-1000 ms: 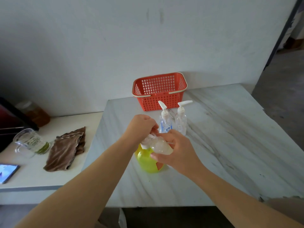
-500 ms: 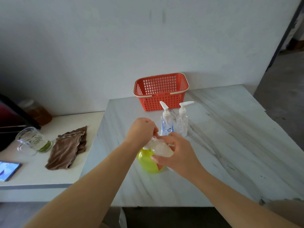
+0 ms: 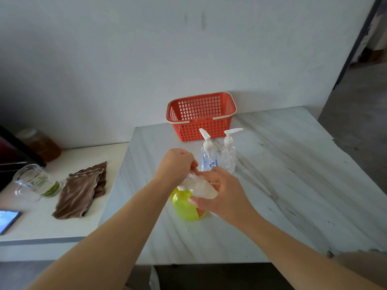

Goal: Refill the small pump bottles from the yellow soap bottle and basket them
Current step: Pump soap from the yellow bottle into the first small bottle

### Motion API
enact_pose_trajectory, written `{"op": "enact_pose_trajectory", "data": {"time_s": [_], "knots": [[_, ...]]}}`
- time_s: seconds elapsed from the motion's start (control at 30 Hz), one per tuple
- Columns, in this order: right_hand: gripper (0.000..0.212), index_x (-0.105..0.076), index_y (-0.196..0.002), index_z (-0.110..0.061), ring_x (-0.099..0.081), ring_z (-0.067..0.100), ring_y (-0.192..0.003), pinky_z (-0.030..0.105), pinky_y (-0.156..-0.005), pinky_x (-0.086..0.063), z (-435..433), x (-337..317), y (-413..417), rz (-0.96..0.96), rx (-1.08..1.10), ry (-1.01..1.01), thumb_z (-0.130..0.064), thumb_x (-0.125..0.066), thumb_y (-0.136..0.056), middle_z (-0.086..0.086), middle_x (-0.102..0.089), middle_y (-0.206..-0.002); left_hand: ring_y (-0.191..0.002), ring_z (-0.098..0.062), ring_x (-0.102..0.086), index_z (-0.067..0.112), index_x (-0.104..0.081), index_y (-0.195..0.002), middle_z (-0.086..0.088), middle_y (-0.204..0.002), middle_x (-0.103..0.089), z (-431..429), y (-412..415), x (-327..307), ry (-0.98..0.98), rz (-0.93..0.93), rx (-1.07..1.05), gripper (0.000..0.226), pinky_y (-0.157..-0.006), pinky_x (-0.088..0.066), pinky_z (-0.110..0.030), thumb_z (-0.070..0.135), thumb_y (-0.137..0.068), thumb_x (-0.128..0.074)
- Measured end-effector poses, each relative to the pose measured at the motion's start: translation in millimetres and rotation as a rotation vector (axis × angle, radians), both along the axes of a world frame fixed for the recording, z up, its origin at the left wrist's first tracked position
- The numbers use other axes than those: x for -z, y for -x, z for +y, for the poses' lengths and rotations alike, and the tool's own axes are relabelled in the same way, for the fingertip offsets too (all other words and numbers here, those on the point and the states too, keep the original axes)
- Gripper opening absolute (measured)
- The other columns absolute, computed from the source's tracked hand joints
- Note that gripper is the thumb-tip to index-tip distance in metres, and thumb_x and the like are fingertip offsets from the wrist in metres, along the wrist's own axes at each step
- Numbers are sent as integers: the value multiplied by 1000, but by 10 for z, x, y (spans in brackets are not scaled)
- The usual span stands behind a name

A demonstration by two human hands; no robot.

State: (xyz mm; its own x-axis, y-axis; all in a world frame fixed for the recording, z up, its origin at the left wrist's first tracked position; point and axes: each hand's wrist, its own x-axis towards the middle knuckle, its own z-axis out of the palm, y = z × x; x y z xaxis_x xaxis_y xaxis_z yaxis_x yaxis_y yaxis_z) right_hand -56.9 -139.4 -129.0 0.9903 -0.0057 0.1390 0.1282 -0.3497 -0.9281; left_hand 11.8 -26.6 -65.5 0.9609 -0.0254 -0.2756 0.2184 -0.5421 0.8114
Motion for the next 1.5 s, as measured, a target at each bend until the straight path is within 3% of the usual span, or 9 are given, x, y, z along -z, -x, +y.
{"op": "enact_pose_trajectory", "data": {"time_s": [0.2,0.4,0.57,0.67,0.83,1.07,1.17,1.27,1.5], "knots": [[57,-67,-105,-43,-61,13,-86,36,-82,-53,12,41,6,12,-1,6,-56,-68,-50,-7,-56,-87,-69,-26,-62,9,-62,-63,-11,-70,-69,3,16,33,-16,-13,5,28,-80,-53,-40,3,-81,-42],[56,-68,-103,-44,-56,3,-86,8,-71,-40,-52,-56,-21,-28,-24,76,-60,-62,-49,-6,-57,-89,-74,-25,-61,5,-64,-67,-12,-74,-69,-23,-34,-40,16,11,36,20,-81,-52,-38,3,-81,-51],[48,-63,-97,-53,-57,1,-89,9,-73,-41,-50,-59,-36,-23,-28,97,-60,-63,-50,-8,-59,-92,-67,-17,-56,3,-66,-79,-5,-73,-63,9,-75,-57,-59,32,141,17,-70,-48,-28,5,-88,-52],[47,-61,-96,-54,-57,2,-88,9,-73,-41,-40,-38,-23,-23,-15,73,-58,-66,-50,-8,-59,-91,-72,-19,-58,-2,-68,-88,-2,-72,-60,10,-88,-17,-90,-4,164,23,-79,-50,-34,1,-90,-46],[51,-67,-106,-43,-55,3,-84,6,-70,-38,-26,-14,4,0,-28,75,-47,-74,-55,-9,-57,-87,-68,-21,-61,8,-64,-62,-7,-68,-66,32,-35,40,-33,-2,91,32,-82,-52,-38,-3,-82,-41],[54,-63,-102,-51,-55,-5,-86,5,-74,-37,-30,-32,-13,-1,-37,61,-56,-68,-49,-13,-57,-88,-67,-15,-57,1,-69,-82,-2,-71,-61,17,-40,20,-56,-14,106,23,-72,-50,-29,1,-88,-47],[44,-60,-93,-58,-60,1,-91,15,-80,-44,-45,-74,-41,-10,-42,49,-50,-73,-52,-9,-60,-94,-66,-18,-58,5,-65,-73,-6,-71,-65,-3,-53,-35,0,23,53,18,-70,-50,-29,3,-84,-52],[40,-64,-93,-51,-60,4,-88,20,-80,-47,-54,-97,-45,-19,-47,64,-46,-75,-54,-8,-60,-93,-65,-22,-60,-1,-66,-79,-12,-73,-69,2,-39,-85,52,24,33,14,-68,-51,-28,2,-82,-53],[47,-63,-98,-51,-58,2,-88,14,-78,-42,-52,-44,-20,-11,-44,62,-48,-75,-53,-11,-58,-90,-68,-23,-61,7,-62,-62,-8,-67,-67,-4,-35,21,14,-5,18,26,-79,-52,-36,1,-82,-45]]}}
